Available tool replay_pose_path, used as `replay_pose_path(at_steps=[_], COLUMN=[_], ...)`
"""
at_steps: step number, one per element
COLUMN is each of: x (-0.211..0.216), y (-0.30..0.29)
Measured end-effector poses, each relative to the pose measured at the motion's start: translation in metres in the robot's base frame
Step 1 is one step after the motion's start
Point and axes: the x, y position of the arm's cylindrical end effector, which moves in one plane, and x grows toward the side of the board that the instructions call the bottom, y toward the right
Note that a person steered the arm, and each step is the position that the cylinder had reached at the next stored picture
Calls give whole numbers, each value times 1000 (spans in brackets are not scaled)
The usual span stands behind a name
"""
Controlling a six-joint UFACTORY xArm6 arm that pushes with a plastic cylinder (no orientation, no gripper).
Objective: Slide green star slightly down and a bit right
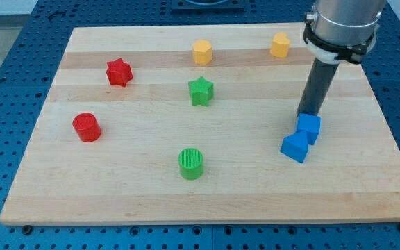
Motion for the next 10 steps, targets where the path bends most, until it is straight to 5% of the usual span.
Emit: replay_pose_path(at_steps=[3,5,7,10], x=[-70,-112,-89,-42], y=[-5,-85,-181,-186])
